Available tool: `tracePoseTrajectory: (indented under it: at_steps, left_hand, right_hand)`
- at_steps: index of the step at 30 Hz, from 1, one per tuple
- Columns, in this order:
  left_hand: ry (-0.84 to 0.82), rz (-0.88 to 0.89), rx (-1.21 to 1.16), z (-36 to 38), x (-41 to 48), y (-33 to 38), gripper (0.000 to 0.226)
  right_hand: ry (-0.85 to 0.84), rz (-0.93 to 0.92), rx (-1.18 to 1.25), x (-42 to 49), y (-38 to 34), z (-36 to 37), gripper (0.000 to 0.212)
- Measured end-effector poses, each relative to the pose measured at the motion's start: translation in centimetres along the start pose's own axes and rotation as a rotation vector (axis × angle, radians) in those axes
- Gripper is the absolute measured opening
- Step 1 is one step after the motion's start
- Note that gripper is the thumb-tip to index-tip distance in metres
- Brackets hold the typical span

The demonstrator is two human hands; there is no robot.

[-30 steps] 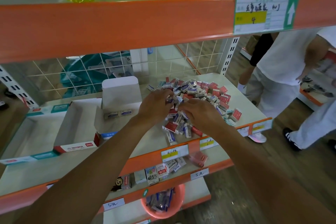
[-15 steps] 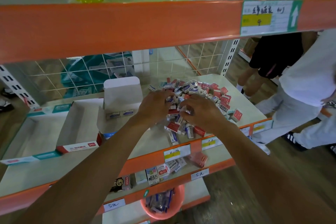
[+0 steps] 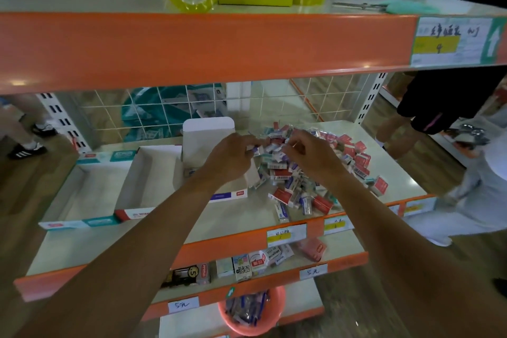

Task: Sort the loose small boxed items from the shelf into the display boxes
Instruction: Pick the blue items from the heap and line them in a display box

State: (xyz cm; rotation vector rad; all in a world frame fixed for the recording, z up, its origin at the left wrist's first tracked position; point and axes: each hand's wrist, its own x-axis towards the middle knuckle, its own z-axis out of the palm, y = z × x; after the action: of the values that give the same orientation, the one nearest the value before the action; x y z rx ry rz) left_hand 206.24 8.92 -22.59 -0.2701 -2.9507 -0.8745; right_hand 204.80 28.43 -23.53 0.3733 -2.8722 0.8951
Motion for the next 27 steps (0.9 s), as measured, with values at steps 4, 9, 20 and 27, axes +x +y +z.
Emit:
tracePoseTrajectory:
  at_steps: [4,9,20,27]
  left_hand:
    - [-0.026,-0.077,0.014,-0.8,-0.5,-1.6,0.028]
    - [-0.024,-0.130,-0.056,-1.9,-1.5,-3.5,0.026]
    - [-0.018,-0.238,-0.109,-4.2,-2.9,-6.7,0.027]
    - [0.043,-0.403,-0.336,-5.1,-3.3,-7.6,0.020]
  right_hand:
    - [-0.027,-0.060,0.107,0.6,-1.1,0.6,0.021]
    - [-0.095,-0.163,0.111,1.2,-2.8,1.6,0.023]
    - [-0.236,-0.106,0.205,2.6,-6.9,5.1,0.016]
    - [-0.308,-0.077,0.118,2.7,-8.1,6.3,0.019]
